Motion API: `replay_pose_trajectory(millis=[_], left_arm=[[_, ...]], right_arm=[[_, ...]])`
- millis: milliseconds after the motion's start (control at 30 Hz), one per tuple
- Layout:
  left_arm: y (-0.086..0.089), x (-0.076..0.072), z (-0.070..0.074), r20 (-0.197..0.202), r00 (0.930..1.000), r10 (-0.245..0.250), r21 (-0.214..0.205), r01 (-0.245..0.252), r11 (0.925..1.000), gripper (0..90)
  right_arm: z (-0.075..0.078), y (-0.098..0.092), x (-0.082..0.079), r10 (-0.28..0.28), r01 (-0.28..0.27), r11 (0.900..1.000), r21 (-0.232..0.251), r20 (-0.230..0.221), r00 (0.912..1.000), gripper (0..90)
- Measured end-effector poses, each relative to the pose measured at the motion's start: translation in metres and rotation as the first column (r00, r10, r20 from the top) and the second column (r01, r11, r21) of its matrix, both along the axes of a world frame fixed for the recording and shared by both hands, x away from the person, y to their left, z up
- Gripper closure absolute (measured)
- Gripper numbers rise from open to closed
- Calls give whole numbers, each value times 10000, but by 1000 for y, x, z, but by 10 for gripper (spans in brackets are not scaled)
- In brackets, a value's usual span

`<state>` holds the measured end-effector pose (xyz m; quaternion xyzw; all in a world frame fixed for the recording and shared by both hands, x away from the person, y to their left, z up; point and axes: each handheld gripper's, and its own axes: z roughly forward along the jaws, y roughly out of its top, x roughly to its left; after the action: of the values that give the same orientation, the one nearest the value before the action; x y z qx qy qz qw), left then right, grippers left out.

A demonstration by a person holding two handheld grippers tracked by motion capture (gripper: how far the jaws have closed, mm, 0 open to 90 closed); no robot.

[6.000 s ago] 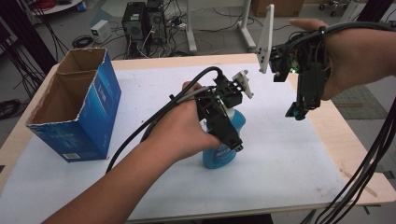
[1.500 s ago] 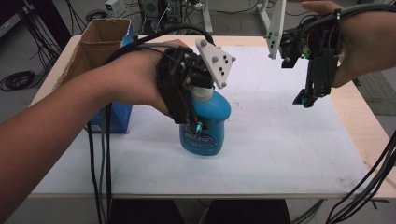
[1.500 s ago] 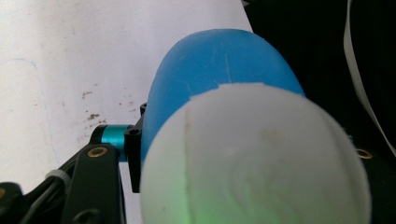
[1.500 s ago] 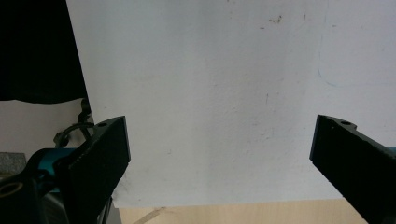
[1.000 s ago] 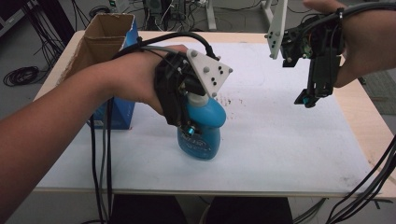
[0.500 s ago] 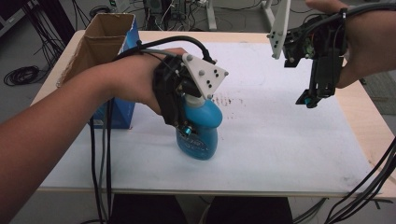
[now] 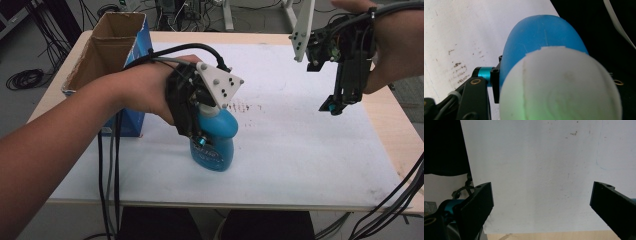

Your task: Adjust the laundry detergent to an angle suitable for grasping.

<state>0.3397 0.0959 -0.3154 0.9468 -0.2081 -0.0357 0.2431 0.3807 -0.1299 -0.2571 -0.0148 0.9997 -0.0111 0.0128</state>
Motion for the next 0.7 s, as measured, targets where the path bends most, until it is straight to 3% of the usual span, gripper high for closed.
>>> replay_pose_trajectory(millis=[267, 433, 700], left_arm=[[-1, -2, 0, 16, 9999, 168, 54, -168, 9998, 382], [-1, -4, 4, -47, 9995, 317, -95, -318, 9995, 309], [4, -4, 13, 112, 9971, 757, 196, -759, 9969, 236]], right_arm=[[1, -1, 0, -56, 56, 10000, -43, 15, 10000, 41], [0, 0, 0, 60, -60, 10000, 51, 17, 10000, 41], [1, 1, 0, 108, -108, 9999, 59, 1, 9999, 41]])
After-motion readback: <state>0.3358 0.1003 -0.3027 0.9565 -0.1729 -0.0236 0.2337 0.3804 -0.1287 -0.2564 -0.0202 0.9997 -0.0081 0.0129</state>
